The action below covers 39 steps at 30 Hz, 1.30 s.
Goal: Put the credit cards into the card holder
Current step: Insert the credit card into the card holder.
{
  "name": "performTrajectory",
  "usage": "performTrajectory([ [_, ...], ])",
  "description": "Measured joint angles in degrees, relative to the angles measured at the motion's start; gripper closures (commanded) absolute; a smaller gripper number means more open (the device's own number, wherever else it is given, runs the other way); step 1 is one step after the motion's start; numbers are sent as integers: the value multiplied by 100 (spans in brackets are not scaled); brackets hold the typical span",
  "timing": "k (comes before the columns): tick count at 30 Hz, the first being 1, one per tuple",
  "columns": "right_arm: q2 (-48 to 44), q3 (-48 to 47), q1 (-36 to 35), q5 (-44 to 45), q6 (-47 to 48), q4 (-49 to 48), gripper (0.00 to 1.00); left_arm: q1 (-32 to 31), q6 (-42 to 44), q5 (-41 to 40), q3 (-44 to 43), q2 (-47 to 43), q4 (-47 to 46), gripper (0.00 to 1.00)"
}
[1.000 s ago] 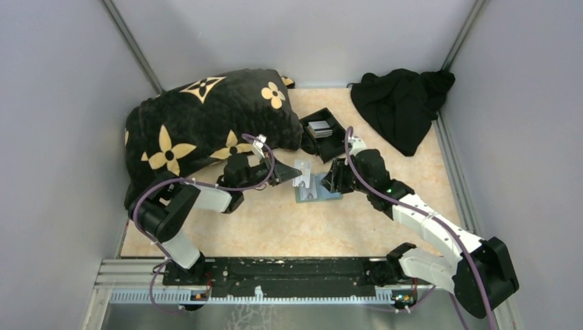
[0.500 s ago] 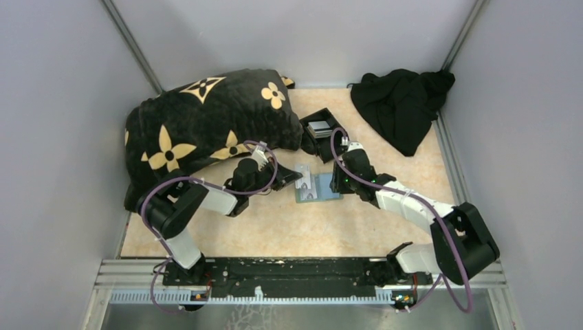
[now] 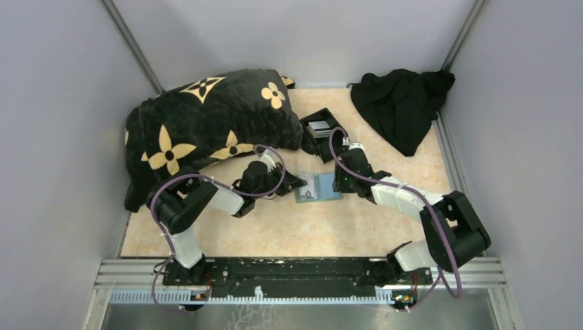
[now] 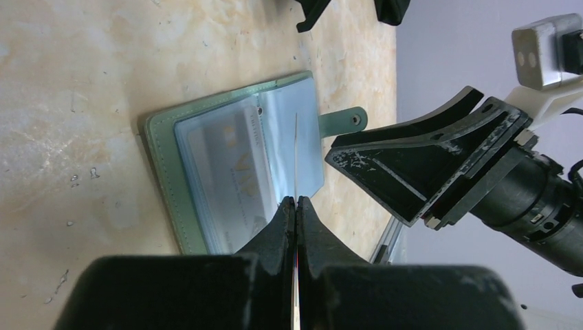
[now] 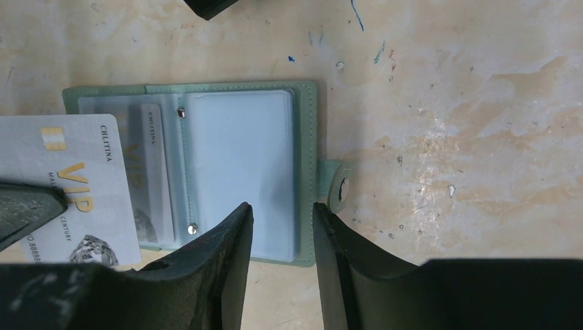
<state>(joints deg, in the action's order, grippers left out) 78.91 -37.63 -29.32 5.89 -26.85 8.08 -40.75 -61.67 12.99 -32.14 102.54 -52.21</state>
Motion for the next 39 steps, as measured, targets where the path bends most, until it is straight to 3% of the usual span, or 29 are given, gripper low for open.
performTrajectory([
  [7,28,0,74,-70,-33,-63,62,-42,66,-151,-33,15,197,100],
  [13,20,0,74,-109,11,-138,64,-39,389,-621,221,-920,772,100],
  [18,20,0,24,-101,79,-140,73,-39,588,-918,376,-1346,1008,100],
  [22,26,-7,-59,-94,111,-144,80,-39,632,-1036,511,-1362,1180,100],
  [39,363,-192,-140,-44,122,-245,84,-7,647,-1150,610,-1106,1255,100],
])
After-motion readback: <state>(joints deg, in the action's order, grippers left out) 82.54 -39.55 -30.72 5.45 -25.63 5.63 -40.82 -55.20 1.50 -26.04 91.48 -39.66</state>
